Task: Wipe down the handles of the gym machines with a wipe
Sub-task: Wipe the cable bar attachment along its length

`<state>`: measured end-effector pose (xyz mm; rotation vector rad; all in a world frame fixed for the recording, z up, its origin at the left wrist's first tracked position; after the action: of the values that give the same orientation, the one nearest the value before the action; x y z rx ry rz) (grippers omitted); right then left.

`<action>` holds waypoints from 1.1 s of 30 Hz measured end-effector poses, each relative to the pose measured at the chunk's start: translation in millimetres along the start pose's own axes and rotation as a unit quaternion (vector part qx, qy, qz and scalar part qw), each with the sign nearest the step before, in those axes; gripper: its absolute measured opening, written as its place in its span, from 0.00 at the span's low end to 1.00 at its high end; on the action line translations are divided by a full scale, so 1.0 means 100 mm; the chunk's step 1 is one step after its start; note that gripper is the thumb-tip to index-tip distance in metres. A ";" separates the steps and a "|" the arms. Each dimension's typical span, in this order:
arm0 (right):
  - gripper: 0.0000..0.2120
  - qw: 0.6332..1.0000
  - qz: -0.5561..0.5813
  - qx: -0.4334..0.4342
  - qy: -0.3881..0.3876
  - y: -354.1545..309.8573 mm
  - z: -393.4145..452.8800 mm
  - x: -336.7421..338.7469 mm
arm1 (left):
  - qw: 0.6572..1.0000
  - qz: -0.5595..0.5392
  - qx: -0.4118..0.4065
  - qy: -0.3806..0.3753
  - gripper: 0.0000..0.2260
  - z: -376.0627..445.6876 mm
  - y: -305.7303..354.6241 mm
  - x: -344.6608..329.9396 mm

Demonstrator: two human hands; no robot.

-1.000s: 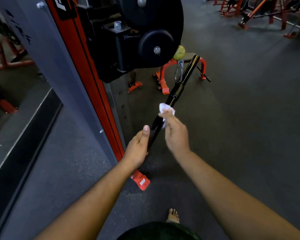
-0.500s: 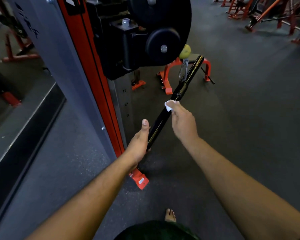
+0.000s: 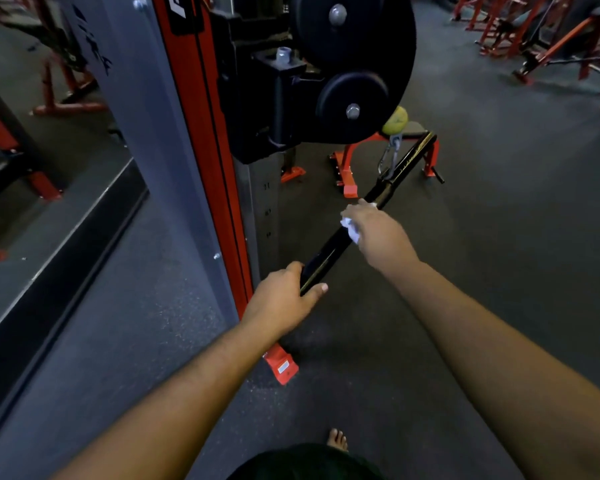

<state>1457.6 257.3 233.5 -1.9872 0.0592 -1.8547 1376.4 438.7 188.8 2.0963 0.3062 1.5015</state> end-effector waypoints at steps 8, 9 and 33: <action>0.16 0.984 0.039 0.169 -0.042 -0.71 -0.48 -0.30 | 0.996 0.085 0.018 -0.006 0.20 -0.03 -0.04 -0.09; 0.17 0.980 0.068 0.179 -0.054 -0.72 -0.51 -0.23 | 0.996 0.085 0.017 -0.006 0.21 -0.03 -0.05 -0.12; 0.08 0.471 0.821 -0.197 0.253 0.50 -0.35 -0.84 | 0.996 0.045 -0.080 0.004 0.29 -0.10 0.19 -0.17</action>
<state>1427.2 227.8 138.8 -0.4635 1.8902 -0.7713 1359.1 417.7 187.2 2.0010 0.0905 1.5323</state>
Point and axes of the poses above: each hand's wrist, its own z-axis towards the middle knuckle, its own x-axis out of the back of the hand, y = z × x, the point moved 7 cm from there along z, towards the middle knuckle, and after that the axes turned 12 degrees about -y, right-handed, at the moved point
